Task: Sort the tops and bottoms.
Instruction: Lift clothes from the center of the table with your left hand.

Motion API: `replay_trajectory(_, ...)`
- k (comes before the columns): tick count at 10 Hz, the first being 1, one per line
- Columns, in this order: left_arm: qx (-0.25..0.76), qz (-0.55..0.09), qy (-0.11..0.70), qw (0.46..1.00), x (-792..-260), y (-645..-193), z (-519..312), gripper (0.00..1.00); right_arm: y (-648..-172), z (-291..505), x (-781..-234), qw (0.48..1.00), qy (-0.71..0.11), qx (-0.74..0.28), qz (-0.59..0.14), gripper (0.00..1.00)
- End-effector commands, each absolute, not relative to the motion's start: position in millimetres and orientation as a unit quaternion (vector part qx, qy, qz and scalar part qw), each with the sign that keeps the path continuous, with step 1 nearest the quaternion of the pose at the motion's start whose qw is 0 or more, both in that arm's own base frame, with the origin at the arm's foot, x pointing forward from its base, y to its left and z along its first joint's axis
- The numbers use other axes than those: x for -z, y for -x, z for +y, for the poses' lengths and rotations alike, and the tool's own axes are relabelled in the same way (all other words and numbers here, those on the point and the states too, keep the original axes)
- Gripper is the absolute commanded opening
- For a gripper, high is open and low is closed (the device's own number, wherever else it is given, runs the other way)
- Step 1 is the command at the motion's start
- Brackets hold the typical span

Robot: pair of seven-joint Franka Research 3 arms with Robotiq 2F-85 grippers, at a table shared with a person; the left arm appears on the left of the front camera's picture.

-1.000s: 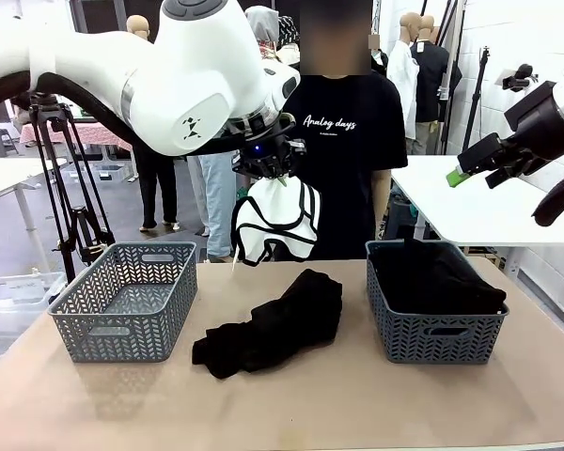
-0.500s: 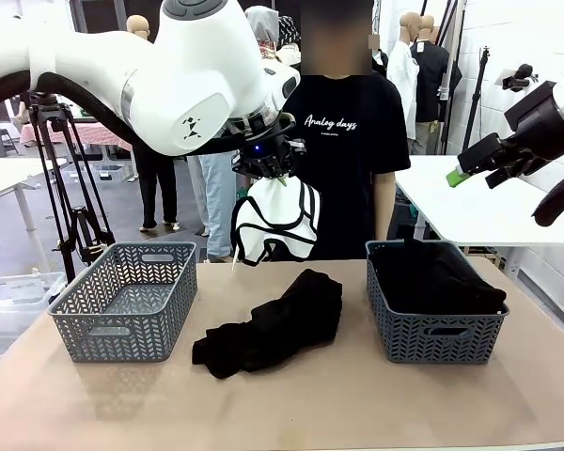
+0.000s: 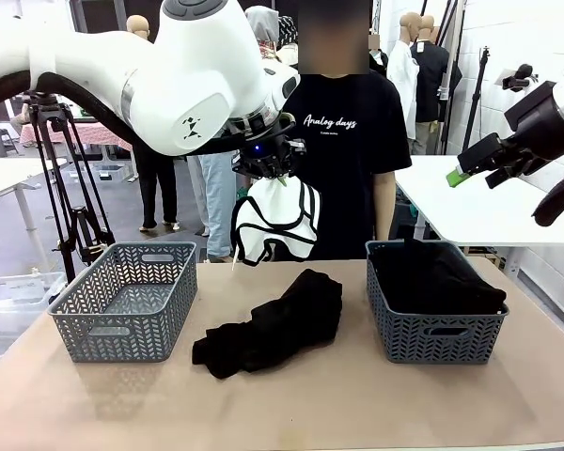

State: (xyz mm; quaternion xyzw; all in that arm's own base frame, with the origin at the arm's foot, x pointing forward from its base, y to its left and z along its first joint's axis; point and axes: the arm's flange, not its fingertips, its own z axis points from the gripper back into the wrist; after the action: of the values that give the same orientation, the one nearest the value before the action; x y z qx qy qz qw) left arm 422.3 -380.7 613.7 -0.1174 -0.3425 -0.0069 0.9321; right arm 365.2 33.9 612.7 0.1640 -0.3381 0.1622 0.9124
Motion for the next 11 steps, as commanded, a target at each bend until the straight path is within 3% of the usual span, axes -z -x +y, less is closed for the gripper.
replay_trajectory(1, 0.009, -0.341, 0.114, 0.933, -619.5, -424.8, -382.5, 0.0, -364.5, 34.0, -611.4, 0.913, -0.167, -0.162, -0.335, 1.0)
replay_trajectory(11, 0.009, -0.341, 0.114, 0.933, -619.5, -424.8, -382.5, 0.0, -364.5, 34.0, -611.4, 0.913, -0.167, -0.162, -0.335, 1.0)
